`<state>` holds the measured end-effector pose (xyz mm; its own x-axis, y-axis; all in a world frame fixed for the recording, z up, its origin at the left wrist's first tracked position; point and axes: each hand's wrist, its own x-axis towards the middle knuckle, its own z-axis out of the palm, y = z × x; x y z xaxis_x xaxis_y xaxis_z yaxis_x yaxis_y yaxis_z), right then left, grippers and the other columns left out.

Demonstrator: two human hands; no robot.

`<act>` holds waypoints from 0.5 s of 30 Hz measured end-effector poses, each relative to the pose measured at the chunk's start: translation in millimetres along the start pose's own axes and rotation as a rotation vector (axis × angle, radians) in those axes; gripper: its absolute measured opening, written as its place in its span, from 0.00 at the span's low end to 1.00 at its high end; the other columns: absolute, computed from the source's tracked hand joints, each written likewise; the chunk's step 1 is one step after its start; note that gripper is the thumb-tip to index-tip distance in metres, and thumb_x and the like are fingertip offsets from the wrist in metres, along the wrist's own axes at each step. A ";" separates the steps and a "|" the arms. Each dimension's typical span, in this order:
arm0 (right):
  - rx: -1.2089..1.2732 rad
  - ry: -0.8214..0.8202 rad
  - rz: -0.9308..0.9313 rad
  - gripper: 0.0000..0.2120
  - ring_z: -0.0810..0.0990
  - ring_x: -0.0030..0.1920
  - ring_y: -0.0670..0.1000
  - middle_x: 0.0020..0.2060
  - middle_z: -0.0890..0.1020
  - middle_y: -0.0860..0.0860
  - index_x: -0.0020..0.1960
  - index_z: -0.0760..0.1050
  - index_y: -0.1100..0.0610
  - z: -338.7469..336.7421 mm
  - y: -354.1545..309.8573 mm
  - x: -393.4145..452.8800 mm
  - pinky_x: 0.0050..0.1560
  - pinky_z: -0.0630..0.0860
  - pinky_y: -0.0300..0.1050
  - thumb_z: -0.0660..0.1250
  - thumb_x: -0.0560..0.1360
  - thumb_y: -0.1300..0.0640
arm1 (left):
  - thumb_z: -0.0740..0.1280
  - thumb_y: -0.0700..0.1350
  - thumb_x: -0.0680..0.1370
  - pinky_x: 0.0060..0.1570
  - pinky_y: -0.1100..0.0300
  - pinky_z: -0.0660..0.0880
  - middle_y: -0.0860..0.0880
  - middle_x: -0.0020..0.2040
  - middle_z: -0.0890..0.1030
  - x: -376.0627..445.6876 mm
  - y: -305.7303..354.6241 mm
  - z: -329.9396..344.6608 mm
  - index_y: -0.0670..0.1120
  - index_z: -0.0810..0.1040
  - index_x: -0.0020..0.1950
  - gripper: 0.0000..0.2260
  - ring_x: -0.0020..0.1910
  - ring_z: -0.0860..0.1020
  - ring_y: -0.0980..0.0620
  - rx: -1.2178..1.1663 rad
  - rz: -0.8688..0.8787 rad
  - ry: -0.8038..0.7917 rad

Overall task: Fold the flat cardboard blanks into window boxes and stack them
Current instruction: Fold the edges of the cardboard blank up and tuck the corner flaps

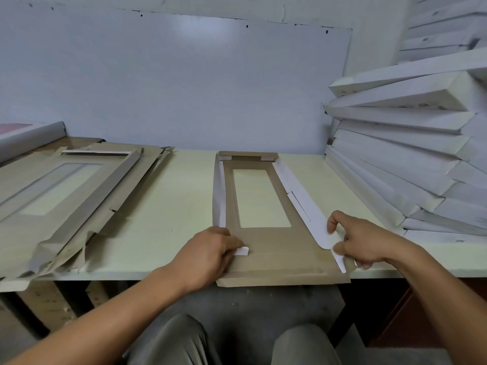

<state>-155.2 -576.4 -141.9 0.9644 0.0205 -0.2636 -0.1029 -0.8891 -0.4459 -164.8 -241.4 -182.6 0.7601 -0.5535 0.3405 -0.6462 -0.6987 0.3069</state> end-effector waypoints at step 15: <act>0.499 -0.144 -0.055 0.10 0.84 0.35 0.59 0.39 0.85 0.64 0.54 0.76 0.67 11.0 -3.1 8.7 0.34 0.81 0.45 0.67 0.75 0.64 | 0.62 0.48 0.81 0.44 0.52 0.73 0.50 0.44 0.78 -0.3 1.8 -4.5 0.53 0.82 0.61 0.12 0.48 0.73 0.47 0.149 0.027 0.021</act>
<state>-149.2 -568.4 -152.3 0.9320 0.1547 -0.3277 -0.1906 -0.5597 -0.8064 -166.5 -240.4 -178.1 0.7399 -0.5645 0.3657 -0.6480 -0.7441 0.1625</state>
